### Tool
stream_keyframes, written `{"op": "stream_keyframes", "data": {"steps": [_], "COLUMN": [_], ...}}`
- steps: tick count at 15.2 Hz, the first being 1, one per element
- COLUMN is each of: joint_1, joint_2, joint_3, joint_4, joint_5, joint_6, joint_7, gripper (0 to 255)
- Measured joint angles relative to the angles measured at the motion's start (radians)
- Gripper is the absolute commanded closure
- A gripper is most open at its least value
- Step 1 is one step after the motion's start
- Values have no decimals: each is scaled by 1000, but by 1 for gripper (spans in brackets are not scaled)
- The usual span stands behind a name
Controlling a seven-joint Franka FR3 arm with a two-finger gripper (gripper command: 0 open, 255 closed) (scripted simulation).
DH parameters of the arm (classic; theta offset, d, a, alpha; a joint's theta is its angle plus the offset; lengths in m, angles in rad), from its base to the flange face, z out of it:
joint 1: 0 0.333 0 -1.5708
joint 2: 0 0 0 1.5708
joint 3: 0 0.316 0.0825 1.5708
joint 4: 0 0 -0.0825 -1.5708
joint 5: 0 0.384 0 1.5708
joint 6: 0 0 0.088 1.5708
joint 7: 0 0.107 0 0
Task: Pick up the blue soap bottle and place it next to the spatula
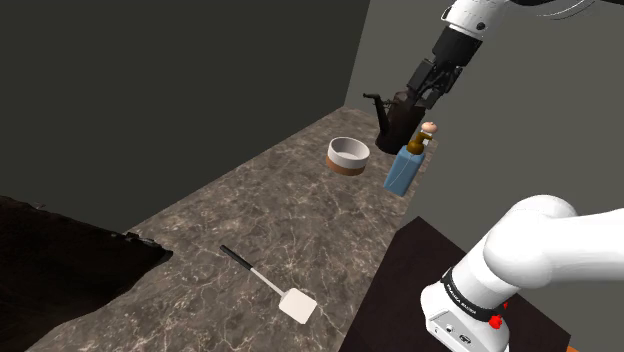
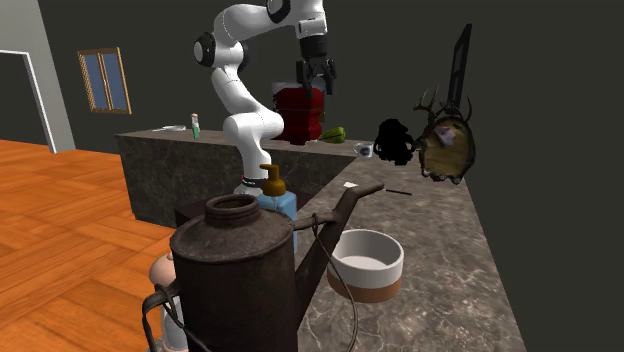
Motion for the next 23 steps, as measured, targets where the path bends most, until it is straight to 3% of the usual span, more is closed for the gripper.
{"op": "stream_keyframes", "data": {"steps": [9,23], "joint_1": [-55,-135], "joint_2": [97,423], "joint_3": [-115,-338], "joint_4": [-32,25], "joint_5": [-94,-210], "joint_6": [96,326], "joint_7": [-118,-338], "gripper": [0,0]}}
